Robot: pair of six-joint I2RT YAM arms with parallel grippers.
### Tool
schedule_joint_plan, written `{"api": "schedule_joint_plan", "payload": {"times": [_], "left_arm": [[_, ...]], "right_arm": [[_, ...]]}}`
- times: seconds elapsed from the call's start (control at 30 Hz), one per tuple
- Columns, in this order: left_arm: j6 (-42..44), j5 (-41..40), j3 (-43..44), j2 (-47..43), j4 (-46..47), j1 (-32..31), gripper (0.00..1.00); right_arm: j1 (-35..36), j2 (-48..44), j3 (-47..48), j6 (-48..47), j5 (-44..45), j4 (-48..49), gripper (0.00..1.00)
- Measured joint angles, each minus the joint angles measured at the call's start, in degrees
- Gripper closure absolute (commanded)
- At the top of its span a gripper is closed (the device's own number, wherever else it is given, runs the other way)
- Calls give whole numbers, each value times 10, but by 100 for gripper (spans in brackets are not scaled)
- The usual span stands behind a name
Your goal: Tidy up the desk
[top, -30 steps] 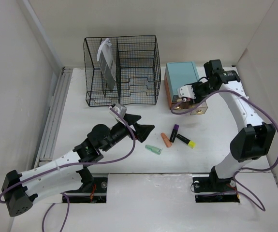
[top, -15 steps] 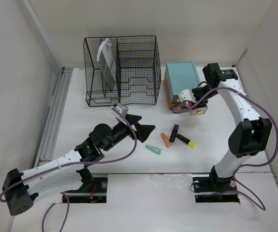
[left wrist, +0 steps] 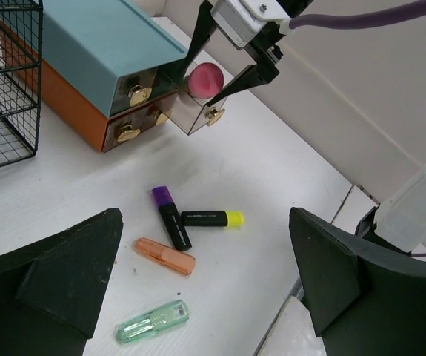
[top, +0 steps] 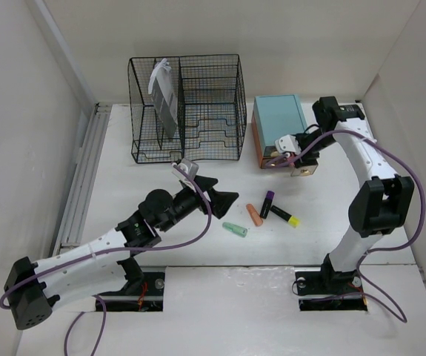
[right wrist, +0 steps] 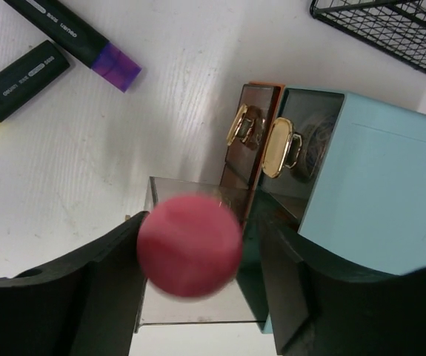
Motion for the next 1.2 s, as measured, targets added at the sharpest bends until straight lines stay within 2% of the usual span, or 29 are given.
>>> {"api": "schedule_joint_plan", "payload": {"times": [0.03, 0.13, 0.3, 0.37, 0.47, 0.5, 0.6, 0.63, 0.67, 1.2], "left_arm": [[0, 0, 0, 2, 0, 0, 6], [0, 0, 0, 6, 0, 0, 6], [0, 0, 0, 7, 0, 0, 6], [0, 0, 0, 7, 0, 0, 6], [0, 0, 0, 7, 0, 0, 6], [0, 0, 0, 7, 0, 0, 6], [0, -3, 0, 6, 0, 0, 6], [0, -4, 0, 6, 0, 0, 6], [0, -4, 0, 6, 0, 0, 6], [0, -4, -9, -21, 3, 0, 6]], "right_arm": [[0, 0, 0, -1, -3, 2, 26], [0, 0, 0, -4, -7, 6, 25], [0, -11, 0, -4, -13, 6, 27], [-1, -23, 0, -4, -17, 5, 31], [-3, -50, 0, 0, -27, 3, 53], [-5, -62, 0, 2, -32, 3, 66], [-7, -95, -2, 14, -43, -1, 81], [-7, -103, -3, 16, -47, -2, 90], [-7, -109, -5, 19, -49, -3, 93], [-3, -104, -66, 66, -63, -2, 94]]}}
